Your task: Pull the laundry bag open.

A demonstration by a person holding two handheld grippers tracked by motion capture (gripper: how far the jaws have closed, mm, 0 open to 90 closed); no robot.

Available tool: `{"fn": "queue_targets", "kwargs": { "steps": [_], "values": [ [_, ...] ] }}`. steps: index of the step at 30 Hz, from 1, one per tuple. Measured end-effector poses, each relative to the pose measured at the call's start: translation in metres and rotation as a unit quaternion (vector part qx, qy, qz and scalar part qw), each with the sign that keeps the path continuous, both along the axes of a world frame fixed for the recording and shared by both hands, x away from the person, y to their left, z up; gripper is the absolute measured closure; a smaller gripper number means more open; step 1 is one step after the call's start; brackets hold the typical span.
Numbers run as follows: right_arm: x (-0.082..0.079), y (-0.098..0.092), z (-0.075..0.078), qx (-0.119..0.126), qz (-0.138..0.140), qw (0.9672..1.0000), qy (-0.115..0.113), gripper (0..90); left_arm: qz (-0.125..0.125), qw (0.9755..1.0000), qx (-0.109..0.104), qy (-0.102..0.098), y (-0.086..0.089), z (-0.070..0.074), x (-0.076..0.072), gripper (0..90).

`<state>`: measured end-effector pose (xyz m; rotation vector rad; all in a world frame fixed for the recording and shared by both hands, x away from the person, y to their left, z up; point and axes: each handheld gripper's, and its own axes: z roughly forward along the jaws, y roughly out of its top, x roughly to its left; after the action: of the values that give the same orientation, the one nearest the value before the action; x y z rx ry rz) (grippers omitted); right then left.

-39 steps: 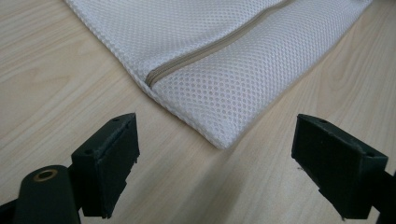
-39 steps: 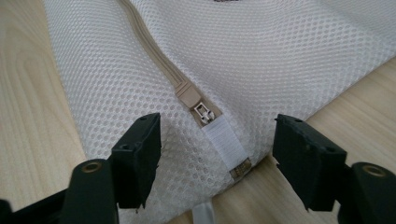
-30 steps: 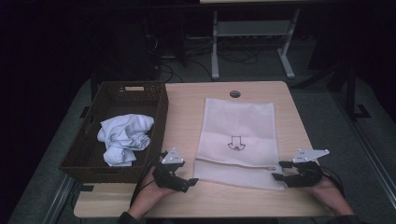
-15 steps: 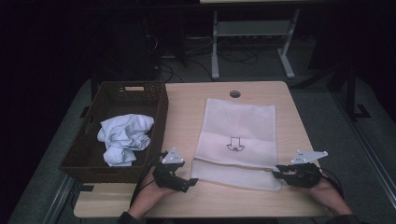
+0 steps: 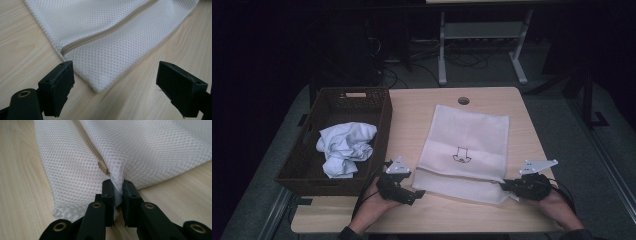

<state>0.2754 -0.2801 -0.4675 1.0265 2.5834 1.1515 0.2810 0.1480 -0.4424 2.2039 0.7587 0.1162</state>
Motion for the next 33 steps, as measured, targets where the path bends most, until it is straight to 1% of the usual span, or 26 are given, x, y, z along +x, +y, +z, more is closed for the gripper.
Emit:
{"fn": "queue_targets", "kwargs": {
  "steps": [1,4,5,6,7,10,11,12,13,14,15,18,19,20,24,27,30,33],
  "values": [
    [0.000,0.001,0.001,0.002,0.001,1.0000,-0.003,80.8,-0.003,1.0000,0.000,0.002,0.000,0.001,0.001,13.8],
    [0.000,0.003,0.006,0.009,0.003,0.9999,-0.013,80.8,-0.013,0.9999,-0.009,0.005,-0.003,0.003,0.002,13.5],
    [0.000,0.003,0.006,0.009,0.003,0.9999,-0.013,80.8,-0.013,0.9999,-0.009,0.005,-0.003,0.003,0.002,13.5],
    [0.000,0.005,0.009,0.013,0.003,0.9997,-0.018,80.8,-0.018,0.9997,-0.017,0.007,-0.005,0.004,0.002,13.5],
    [0.000,0.005,0.009,0.013,0.003,0.9997,-0.018,80.8,-0.018,0.9997,-0.017,0.007,-0.005,0.004,0.002,13.5],
    [0.001,0.012,0.013,0.020,0.002,0.9996,-0.017,80.8,-0.032,0.9992,-0.022,0.008,-0.014,0.007,0.002,13.8],
    [0.001,0.012,0.013,0.020,0.002,0.9996,-0.017,80.8,-0.032,0.9992,-0.022,0.008,-0.014,0.007,0.002,13.8],
    [0.001,0.014,0.015,0.025,0.001,0.9995,-0.018,80.9,-0.037,0.9991,-0.021,0.008,-0.016,0.007,0.002,13.8],
    [0.001,0.014,0.015,0.025,0.001,0.9995,-0.018,80.9,-0.040,0.9989,-0.023,0.008,-0.019,0.008,0.003,13.8],
    [0.002,0.016,0.017,0.034,0.001,0.9993,-0.017,80.9,-0.047,0.9986,-0.022,0.005,-0.024,0.010,0.004,14.5],
    [0.002,0.016,0.017,0.034,0.001,0.9993,-0.017,80.9,-0.047,0.9986,-0.022,0.005,-0.024,0.010,0.004,15.1],
    [0.003,0.019,0.018,0.041,0.003,0.9990,-0.019,81.0,-0.059,0.9977,-0.033,0.003,-0.033,0.012,0.005,15.8],
    [0.003,0.019,0.018,0.041,0.003,0.9990,-0.019,81.0,-0.059,0.9977,-0.033,0.003,-0.033,0.012,0.005,15.8],
    [0.002,0.021,0.020,0.047,0.003,0.9987,-0.018,81.0,-0.062,0.9975,-0.034,0.004,-0.035,0.012,0.006,15.9],
    [0.001,0.027,0.022,0.050,0.009,0.9985,-0.021,81.0,-0.074,0.9964,-0.040,0.003,-0.045,0.013,0.005,16.1],
    [0.001,0.031,0.023,0.052,0.010,0.9984,-0.020,81.0,-0.079,0.9958,-0.045,0.007,-0.050,0.013,0.007,16.7],
    [0.001,0.033,0.024,0.052,0.011,0.9984,-0.019,81.0,-0.085,0.9953,-0.047,0.007,-0.055,0.014,0.007,16.7],
    [0.001,0.037,0.026,0.054,0.015,0.9982,-0.023,81.0,-0.095,0.9943,-0.050,0.002,-0.063,0.015,0.007,16.5]
  ]
}}
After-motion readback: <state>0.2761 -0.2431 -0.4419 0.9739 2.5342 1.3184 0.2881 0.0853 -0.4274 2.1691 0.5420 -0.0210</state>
